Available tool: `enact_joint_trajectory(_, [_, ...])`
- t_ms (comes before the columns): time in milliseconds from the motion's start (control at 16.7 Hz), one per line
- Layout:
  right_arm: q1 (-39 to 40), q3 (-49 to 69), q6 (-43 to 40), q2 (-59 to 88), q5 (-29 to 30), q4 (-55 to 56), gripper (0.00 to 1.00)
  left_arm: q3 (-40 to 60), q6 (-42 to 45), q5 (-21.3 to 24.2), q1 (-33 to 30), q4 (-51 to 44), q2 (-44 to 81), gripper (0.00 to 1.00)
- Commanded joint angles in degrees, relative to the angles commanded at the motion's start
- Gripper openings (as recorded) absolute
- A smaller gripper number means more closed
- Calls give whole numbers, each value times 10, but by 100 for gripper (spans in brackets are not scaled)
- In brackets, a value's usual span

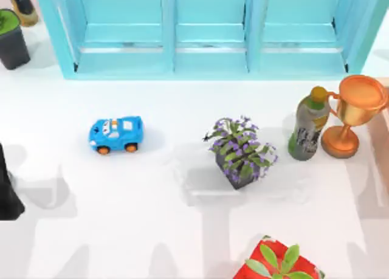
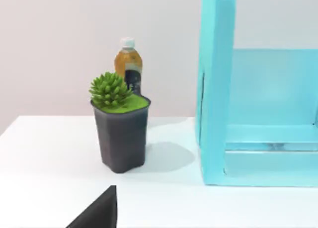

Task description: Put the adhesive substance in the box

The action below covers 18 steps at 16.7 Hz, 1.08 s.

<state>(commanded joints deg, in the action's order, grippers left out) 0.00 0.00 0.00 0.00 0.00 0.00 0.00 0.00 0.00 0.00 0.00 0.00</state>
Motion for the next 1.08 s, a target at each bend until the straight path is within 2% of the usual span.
enact_joint_trajectory(240, [-2, 9, -1, 17, -1, 4, 100, 0, 0, 0, 0, 0, 0, 100])
enact_joint_trajectory(480, [-13, 64, -6, 119, -9, 29, 100, 0, 0, 0, 0, 0, 0, 100])
enact_joint_trajectory(1080, [-65, 330, -29, 608, -45, 150, 100, 0, 0, 0, 0, 0, 0, 100])
